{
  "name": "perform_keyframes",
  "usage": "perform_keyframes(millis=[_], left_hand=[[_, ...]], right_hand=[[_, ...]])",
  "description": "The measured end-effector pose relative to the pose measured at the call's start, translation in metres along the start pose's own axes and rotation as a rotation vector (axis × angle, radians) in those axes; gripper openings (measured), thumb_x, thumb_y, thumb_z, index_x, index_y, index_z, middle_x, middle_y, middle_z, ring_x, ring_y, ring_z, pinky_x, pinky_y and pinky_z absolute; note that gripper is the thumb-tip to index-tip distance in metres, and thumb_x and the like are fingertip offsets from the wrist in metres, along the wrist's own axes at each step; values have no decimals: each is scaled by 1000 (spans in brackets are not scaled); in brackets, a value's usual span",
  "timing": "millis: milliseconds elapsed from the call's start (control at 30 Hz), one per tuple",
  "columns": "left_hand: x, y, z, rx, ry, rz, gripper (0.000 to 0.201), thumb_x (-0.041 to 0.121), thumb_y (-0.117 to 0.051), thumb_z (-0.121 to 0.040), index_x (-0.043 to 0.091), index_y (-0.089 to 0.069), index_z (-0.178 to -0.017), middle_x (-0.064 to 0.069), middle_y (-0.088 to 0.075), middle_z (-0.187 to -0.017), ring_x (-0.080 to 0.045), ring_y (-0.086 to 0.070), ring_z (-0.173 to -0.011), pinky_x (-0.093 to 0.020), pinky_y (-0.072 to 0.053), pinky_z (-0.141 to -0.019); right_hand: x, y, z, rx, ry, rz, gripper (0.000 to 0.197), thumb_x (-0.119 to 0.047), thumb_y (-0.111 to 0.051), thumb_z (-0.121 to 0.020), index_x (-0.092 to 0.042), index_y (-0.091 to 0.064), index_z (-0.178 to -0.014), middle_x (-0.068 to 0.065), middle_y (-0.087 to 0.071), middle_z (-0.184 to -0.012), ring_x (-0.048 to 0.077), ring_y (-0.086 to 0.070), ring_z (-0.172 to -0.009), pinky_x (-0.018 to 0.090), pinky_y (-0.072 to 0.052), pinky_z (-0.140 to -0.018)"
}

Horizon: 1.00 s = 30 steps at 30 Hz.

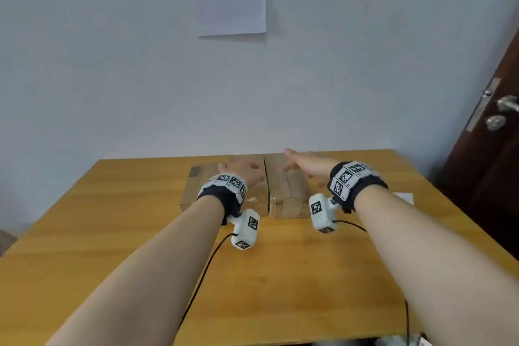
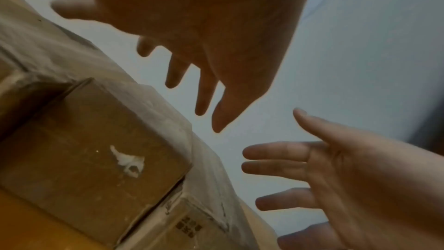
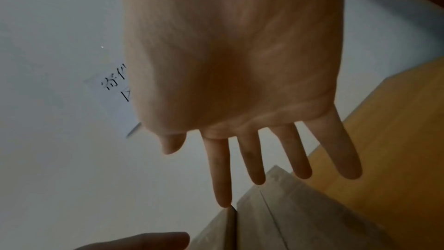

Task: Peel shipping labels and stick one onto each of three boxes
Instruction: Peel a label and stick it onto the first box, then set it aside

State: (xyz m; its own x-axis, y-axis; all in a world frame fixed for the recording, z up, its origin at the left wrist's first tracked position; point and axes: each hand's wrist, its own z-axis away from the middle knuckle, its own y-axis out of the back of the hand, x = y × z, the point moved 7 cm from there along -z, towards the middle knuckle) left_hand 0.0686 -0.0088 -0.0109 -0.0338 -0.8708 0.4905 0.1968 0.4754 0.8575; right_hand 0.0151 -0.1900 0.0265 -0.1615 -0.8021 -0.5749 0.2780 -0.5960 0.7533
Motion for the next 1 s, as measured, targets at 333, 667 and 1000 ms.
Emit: perform_keyframes(millis=[333,667,1000], left_hand=[[-35,-35,-36,-76,202,-37,80,73,-74,-58,39,-56,-128,-6,-23,-160,-39,-20,-153,-61,-20,-123],[-86,-8,-27,7,353,-56,76,65,-64,-58,40,-54,-129,3,-21,-161,-47,-28,-146,-72,-21,-112],[-129,27,-12,104,527,-120,87,59,-42,-91,24,-9,-164,-8,4,-173,-49,12,-154,-80,2,-113]], right_hand=[[22,-28,-39,-122,-130,19,67,-64,-22,-108,-25,-66,-139,10,-30,-169,40,-31,-152,51,-28,-118],[16,-49,-58,-129,-95,98,62,-63,-27,-108,-26,-68,-136,15,-47,-156,36,-52,-133,40,-42,-96],[0,-72,-54,-172,0,-109,49,-56,-44,-107,-25,-81,-114,4,-47,-157,27,-55,-130,31,-51,-96]])
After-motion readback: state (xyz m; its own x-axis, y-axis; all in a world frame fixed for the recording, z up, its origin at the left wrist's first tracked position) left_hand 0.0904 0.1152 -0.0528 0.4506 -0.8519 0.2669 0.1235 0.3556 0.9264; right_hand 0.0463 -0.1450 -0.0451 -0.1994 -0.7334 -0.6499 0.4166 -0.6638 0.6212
